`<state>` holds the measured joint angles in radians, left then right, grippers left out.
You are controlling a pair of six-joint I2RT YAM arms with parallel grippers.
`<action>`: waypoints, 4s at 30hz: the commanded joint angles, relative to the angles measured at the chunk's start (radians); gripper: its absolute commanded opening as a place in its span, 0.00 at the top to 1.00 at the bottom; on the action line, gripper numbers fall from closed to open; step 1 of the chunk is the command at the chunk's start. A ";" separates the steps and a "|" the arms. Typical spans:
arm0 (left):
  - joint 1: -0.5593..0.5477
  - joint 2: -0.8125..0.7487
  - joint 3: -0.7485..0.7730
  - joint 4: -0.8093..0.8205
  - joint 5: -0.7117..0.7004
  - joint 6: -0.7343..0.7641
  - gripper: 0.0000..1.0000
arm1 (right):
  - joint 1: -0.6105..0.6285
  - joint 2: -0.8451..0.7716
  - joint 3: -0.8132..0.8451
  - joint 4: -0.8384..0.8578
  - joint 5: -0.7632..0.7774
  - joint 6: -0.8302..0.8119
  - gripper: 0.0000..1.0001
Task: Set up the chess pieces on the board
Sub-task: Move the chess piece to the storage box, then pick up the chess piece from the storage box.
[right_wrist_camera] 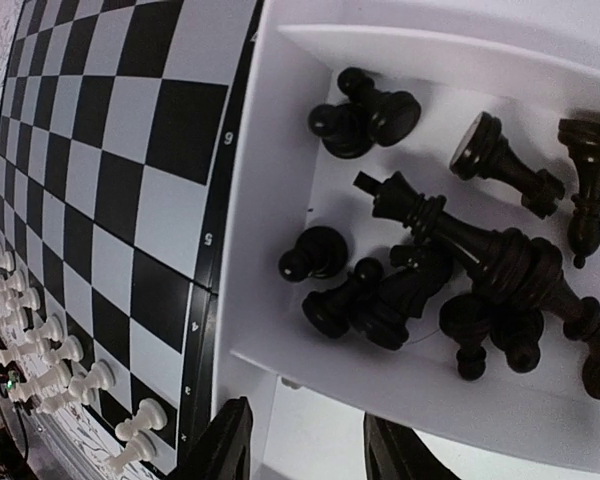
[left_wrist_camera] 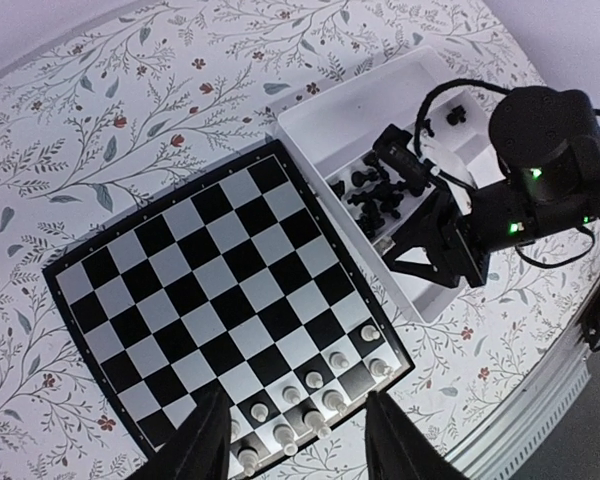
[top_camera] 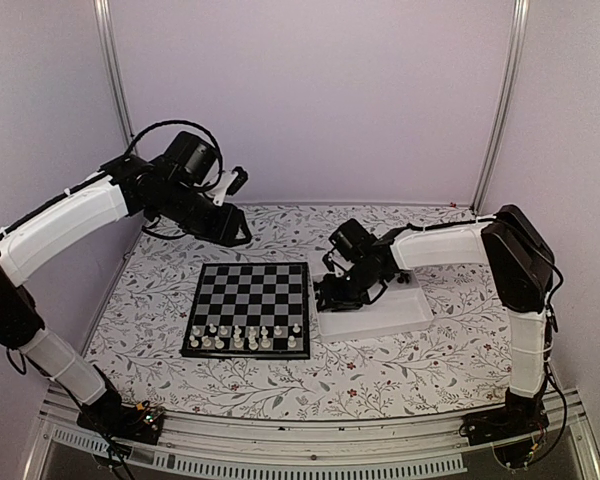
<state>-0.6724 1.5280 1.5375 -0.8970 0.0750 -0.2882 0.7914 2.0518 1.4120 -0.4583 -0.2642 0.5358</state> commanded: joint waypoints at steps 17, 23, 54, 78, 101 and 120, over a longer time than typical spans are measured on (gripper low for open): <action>0.002 -0.060 -0.074 -0.025 0.020 0.008 0.52 | 0.025 0.051 -0.006 -0.148 0.213 0.117 0.60; 0.001 -0.074 -0.108 0.015 0.034 -0.020 0.52 | 0.022 -0.058 -0.066 -0.193 0.307 0.080 0.59; 0.000 -0.101 -0.201 0.081 0.093 -0.044 0.52 | 0.016 0.012 -0.039 -0.157 0.217 -0.167 0.61; 0.001 0.022 -0.212 0.378 0.338 -0.187 0.52 | 0.033 -0.256 -0.060 -0.131 0.124 -0.136 0.85; 0.068 0.262 -0.274 0.678 0.803 -0.387 0.55 | 0.117 -0.300 0.027 0.042 0.048 -0.170 0.84; 0.086 0.312 -0.274 0.722 0.891 -0.410 0.83 | 0.117 -0.279 0.055 0.072 0.049 -0.171 0.83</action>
<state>-0.5995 1.8271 1.2667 -0.1993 0.9306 -0.7029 0.9096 1.7885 1.4326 -0.4179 -0.2050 0.3759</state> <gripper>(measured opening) 0.205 0.176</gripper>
